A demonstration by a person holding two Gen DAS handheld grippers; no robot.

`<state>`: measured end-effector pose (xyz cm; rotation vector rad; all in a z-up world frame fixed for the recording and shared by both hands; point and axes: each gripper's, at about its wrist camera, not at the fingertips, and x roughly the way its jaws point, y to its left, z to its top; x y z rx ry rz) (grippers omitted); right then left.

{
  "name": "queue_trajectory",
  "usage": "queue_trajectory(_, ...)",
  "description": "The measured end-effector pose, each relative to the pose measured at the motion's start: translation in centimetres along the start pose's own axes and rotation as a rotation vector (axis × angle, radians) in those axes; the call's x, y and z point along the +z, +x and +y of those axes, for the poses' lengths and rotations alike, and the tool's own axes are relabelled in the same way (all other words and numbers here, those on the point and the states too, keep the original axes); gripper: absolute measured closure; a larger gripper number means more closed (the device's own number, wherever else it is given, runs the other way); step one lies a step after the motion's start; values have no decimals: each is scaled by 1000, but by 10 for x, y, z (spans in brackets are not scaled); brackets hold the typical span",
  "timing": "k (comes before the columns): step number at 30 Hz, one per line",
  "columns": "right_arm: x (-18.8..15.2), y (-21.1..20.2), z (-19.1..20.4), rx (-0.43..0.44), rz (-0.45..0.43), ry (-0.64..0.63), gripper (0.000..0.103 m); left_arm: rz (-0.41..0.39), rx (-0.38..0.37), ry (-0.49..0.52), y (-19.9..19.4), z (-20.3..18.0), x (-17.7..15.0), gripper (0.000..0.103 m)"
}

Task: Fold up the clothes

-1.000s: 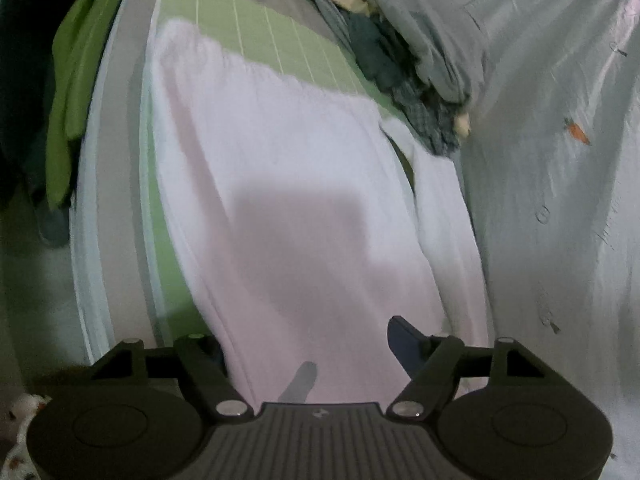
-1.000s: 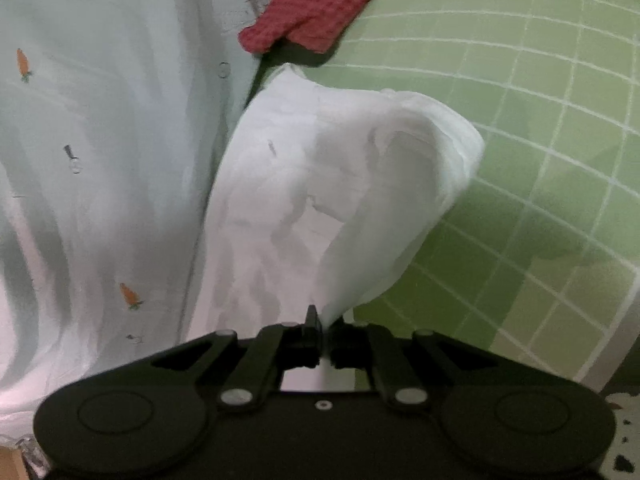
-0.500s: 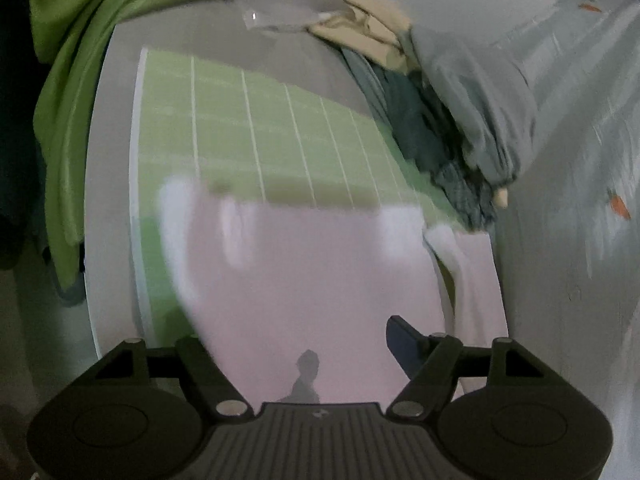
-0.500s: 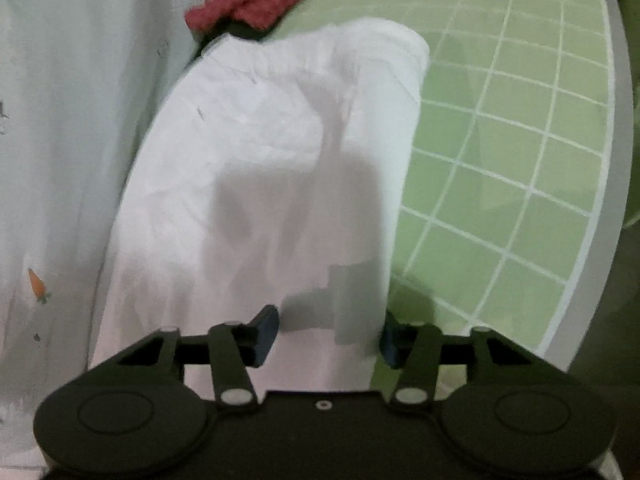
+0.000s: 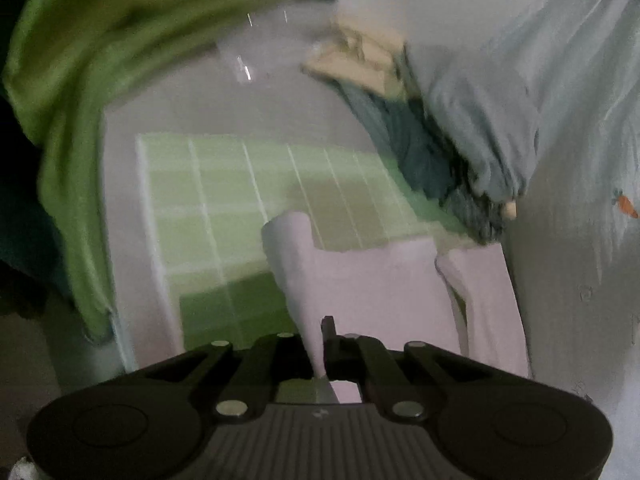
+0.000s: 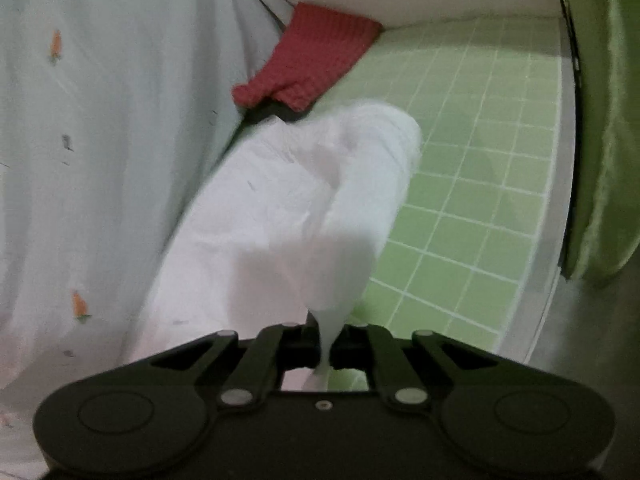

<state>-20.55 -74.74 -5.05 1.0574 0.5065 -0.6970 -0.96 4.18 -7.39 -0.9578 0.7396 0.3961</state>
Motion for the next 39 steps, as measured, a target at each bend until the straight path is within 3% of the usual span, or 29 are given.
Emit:
queue_trajectory(4, 23, -54, 3, 75, -24, 43, 100, -85, -46, -29, -57, -21, 9, 101)
queue_trajectory(8, 42, -61, 35, 118, -111, -113, 100, -139, -103, 115, -79, -71, 11, 101)
queue_trajectory(11, 49, -33, 48, 86, -102, -150, 100, -144, -83, 170, -56, -98, 4, 101)
queue_trajectory(16, 57, -7, 64, 128, -108, -173, 99, -159, -115, 171, -27, -131, 6, 101)
queue_trajectory(20, 73, 25, 75, 191, -96, -79, 99, -147, -161, 163, 10, -165, 14, 101)
queue_trajectory(28, 107, 114, 136, 177, -83, -86, 99, -103, -252, 278, 115, -290, 25, 101)
queue_trajectory(32, 136, 174, 178, 117, -61, -67, 99, -73, -254, 393, 179, -369, 17, 100)
queue_trajectory(33, 145, 191, 189, 98, -55, -52, 98, -64, -254, 417, 194, -386, 14, 97)
queue_trajectory(34, 153, 207, 199, 79, -51, -44, 95, -54, -253, 442, 209, -403, 11, 87)
queue_trajectory(37, 160, 239, 213, 3, -63, -100, 58, -18, -227, 468, 238, -421, 2, 44)
queue_trajectory(38, 156, 237, 216, -17, -75, -132, 53, -19, -206, 475, 239, -414, -1, 30)
queue_trajectory(39, 152, 235, 219, -36, -85, -164, 49, -20, -185, 482, 239, -407, -5, 26)
